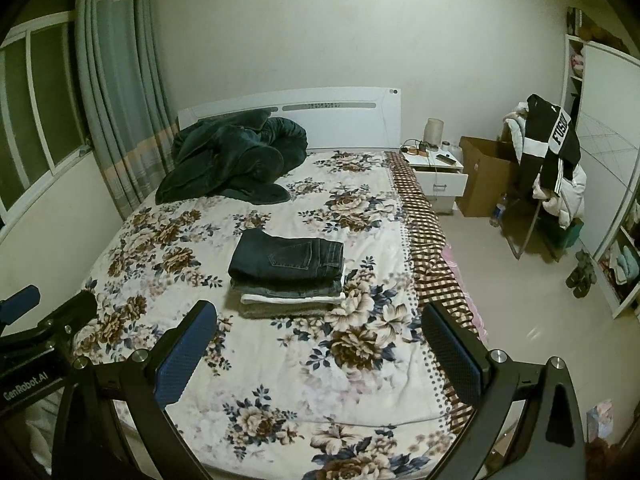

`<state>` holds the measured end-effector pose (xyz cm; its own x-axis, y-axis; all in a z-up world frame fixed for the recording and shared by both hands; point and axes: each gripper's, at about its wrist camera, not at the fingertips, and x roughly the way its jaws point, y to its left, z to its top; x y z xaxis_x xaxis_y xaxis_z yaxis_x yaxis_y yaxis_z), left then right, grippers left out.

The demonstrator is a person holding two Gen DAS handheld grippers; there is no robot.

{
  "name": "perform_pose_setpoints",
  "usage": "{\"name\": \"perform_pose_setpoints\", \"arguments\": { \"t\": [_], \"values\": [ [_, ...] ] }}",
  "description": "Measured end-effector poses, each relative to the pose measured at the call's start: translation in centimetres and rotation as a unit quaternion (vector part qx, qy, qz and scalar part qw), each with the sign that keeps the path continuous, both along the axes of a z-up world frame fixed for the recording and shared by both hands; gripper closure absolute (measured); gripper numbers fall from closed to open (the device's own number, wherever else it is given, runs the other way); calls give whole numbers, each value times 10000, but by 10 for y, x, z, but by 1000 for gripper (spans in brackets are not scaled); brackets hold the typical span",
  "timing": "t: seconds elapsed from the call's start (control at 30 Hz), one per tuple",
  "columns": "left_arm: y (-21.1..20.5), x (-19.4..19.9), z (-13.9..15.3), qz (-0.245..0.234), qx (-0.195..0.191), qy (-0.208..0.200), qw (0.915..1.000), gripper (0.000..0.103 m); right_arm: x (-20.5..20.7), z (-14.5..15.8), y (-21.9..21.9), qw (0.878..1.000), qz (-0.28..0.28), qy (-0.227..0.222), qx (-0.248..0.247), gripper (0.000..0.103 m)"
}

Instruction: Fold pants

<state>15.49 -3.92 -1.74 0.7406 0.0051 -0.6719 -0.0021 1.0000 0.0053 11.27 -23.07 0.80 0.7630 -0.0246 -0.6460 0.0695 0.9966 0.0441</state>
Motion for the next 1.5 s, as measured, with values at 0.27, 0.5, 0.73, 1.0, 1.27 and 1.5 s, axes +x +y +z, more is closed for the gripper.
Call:
{"name": "perform_pose_setpoints", "arguments": {
  "t": [0.27,0.5,0.73,1.0,1.27,1.5],
  "values": [
    [0,-1,0,14,-7,0,10000,2,-3,-8,-3,10000,24,51,12,0],
    [1,-4,-3,26,13,30,10000,2,-4,-18,-4,9998,128,136,-28,0],
    [4,-12,-8,63,91,34,9999,2,-3,-20,-4,9997,181,156,-44,0],
    [4,-10,-10,82,122,48,9999,2,0,-22,-1,9994,257,195,-85,0],
    [4,-12,-12,104,120,63,9999,2,1,-25,0,9993,290,216,-89,0],
    [5,-15,-15,115,122,80,9998,2,1,-25,1,9993,296,218,-89,0]
  ]
}}
